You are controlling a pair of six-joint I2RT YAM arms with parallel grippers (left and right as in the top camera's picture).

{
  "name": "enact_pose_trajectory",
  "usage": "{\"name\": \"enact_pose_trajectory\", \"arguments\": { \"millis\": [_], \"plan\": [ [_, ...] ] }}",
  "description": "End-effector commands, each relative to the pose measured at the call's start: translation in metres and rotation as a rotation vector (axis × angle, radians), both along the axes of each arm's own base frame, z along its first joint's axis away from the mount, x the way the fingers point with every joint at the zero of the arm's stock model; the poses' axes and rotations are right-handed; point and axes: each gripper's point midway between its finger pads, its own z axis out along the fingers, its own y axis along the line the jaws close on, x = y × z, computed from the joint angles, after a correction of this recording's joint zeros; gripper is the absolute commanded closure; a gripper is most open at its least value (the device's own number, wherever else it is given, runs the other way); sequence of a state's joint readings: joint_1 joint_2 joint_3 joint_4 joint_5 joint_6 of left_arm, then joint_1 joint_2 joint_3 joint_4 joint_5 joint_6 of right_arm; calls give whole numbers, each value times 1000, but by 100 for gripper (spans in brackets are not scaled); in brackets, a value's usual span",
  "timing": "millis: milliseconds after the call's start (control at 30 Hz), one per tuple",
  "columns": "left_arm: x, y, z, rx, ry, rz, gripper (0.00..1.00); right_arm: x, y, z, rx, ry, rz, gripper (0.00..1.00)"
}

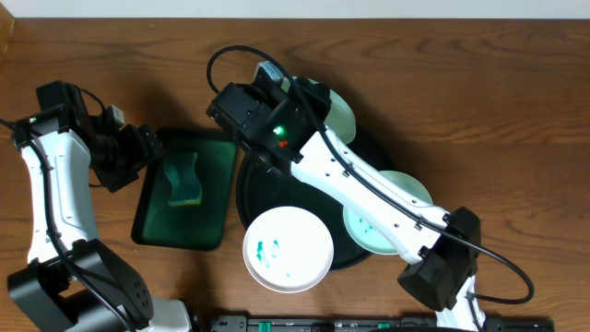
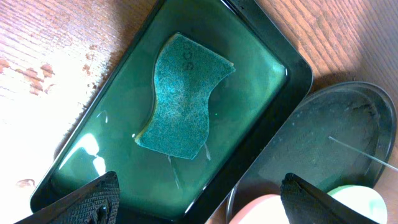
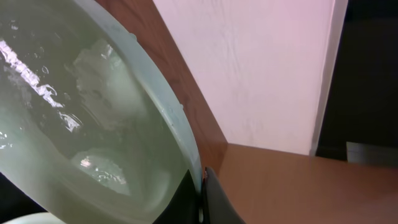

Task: Clean dirty plates on tray and stack at the side
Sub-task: 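Carry the plate right and set it on the table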

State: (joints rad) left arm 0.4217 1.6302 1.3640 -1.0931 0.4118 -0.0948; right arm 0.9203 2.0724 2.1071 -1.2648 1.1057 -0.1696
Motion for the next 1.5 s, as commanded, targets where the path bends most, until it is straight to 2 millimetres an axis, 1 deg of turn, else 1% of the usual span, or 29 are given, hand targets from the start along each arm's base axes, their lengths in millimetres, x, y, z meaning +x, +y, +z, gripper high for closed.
{"name": "enact_pose_trajectory", "arguments": {
  "millis": [0,367,433,500,533,600,633,700,767,833,967,1133,1233,1367,1467],
  "plan": [
    [3,3,9,21,-20,12,16,1,-6,19,-10,-59,-23,99],
    [3,3,9,19,-17,14,16,0,-7,18,-8,-59,-26,99],
    [3,3,9,19,-17,14,16,0,-5,16,2,-45,-20,99],
    [3,3,9,19,-17,14,17,-1,2,0,75,37,9,99],
    [3,3,9,19,-17,14,17,-2,8,-14,134,111,33,99],
    [2,3,9,19,-17,14,16,-9,23,-43,303,289,73,99],
    [2,3,9,19,-16,14,17,-12,29,-53,384,360,80,99],
    [2,3,9,18,-15,14,16,-16,37,-66,527,470,78,99],
    [1,2,9,17,-13,14,17,-10,35,-69,657,501,18,99],
    [1,2,9,16,-9,14,16,-1,25,-71,741,503,-51,99],
    [0,1,8,13,-5,13,17,15,-1,-75,869,533,-168,99],
    [0,1,8,13,-4,12,17,32,-44,-78,1049,568,-354,99],
    [1,-5,8,15,-6,-7,16,40,-69,-78,1155,597,-438,99],
    [7,-20,8,24,-15,-59,17,53,-118,-78,1250,578,-561,99],
    [9,-32,6,65,-5,-109,17,57,-163,-81,1253,549,-646,99]
  ]
}}
